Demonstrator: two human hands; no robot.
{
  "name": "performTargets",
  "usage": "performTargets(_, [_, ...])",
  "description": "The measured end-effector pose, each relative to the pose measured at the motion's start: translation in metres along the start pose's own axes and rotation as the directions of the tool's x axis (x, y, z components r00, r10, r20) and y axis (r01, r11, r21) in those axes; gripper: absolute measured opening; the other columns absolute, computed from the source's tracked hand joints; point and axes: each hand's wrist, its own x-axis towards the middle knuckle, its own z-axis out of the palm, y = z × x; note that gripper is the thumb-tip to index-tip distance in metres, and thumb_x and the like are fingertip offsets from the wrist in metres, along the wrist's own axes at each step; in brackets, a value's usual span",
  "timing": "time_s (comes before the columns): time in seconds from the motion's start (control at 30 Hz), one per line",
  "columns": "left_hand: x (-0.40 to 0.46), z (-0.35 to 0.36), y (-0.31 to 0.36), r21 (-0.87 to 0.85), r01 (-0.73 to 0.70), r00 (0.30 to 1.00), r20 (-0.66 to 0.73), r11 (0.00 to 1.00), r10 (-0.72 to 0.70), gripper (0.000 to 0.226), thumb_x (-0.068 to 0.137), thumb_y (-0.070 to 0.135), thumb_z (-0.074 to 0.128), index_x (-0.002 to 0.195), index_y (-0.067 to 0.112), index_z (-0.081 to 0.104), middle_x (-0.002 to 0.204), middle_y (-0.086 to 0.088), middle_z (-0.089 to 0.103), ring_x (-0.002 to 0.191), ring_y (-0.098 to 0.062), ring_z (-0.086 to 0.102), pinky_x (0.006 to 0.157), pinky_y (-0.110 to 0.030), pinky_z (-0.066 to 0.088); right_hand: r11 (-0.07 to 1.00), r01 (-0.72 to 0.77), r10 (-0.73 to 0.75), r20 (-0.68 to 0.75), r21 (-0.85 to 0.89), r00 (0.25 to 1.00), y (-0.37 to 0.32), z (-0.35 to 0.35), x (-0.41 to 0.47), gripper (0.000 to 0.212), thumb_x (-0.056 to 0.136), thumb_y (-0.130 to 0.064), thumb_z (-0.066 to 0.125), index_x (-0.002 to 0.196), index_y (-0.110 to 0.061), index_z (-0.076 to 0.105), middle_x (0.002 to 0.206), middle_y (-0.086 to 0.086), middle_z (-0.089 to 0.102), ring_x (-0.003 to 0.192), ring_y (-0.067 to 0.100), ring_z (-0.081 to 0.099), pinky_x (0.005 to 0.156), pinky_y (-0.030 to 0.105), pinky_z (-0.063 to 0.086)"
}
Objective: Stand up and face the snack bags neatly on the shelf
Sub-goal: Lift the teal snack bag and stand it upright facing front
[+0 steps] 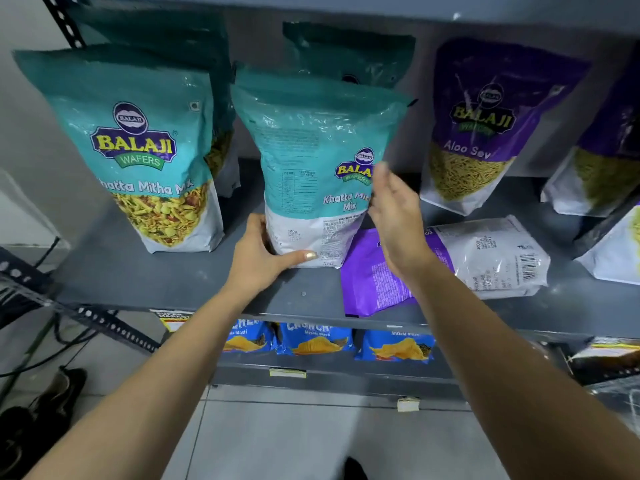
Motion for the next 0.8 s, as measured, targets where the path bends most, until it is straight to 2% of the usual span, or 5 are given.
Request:
performTargets(0.1, [-0.003,-0.006,0.003,0.094,-0.038,0.996,-0.076,0.995,0.045,0.083,0.053,0.038,0.096,0.112,0.019,0.041,0.108,0.007,0.059,0.092,0.001,0.058,0.071,-0.010,0.043,0.969,-0.245,0.246,-0.055,0.024,0.968,0.011,-0.008,0.007,0.064,0.101,-0.056,0.023,0.136,-0.012,0.053,0.112,-0.007,0.068,0.111,0.011,0.063,0.104,0.028,0.042])
performTargets(0.27, [-0.009,-0.005,-0.001,0.125,0.009,0.983,-0.183,0.992,0.014,0.065,0.060,0.039,0.092,0.097,0.008,0.050,0.078,-0.003,0.063,0.068,-0.015,0.058,0.065,-0.026,0.048,0.873,-0.478,0.478,-0.033,-0.099,0.878,0.035,-0.009,0.009,0.050,0.102,-0.052,0.028,0.123,-0.021,0.060,0.122,0.002,0.068,0.114,0.019,0.064,0.102,0.035,0.048])
performTargets(0.5, [-0.007,0.001,-0.014,-0.006,-0.064,0.996,0.054,0.998,0.065,0.019,0.086,0.032,0.072,0.096,0.018,0.063,0.107,-0.008,0.070,0.100,-0.019,0.068,0.094,-0.034,0.053,0.827,-0.470,0.480,-0.050,-0.308,0.876,0.041,-0.003,0.006,0.033,0.105,-0.020,0.038,0.122,-0.003,0.062,0.107,0.017,0.069,0.084,0.026,0.065,0.074,0.035,0.058])
performTargets(0.67, [-0.014,0.003,-0.013,0.040,-0.053,0.944,0.327,0.998,0.038,0.074,0.060,0.050,0.082,0.113,0.024,0.036,0.131,-0.003,0.054,0.125,-0.020,0.054,0.106,-0.034,0.042,0.870,-0.326,0.336,-0.038,-0.370,0.941,0.043,-0.010,0.011,0.031,0.098,0.002,0.048,0.119,-0.016,0.060,0.121,0.010,0.068,0.110,0.022,0.064,0.104,0.043,0.050])
performTargets(0.8, [-0.014,0.013,-0.005,0.072,-0.054,0.956,0.292,0.996,0.031,0.108,0.047,0.053,0.093,0.125,0.022,0.026,0.130,0.011,0.048,0.126,-0.012,0.053,0.106,-0.032,0.045,0.905,-0.363,0.390,0.091,-0.222,0.916,0.038,-0.012,0.010,0.059,0.097,0.009,0.047,0.149,-0.014,0.031,0.125,0.008,0.060,0.113,0.019,0.058,0.089,0.030,0.054])
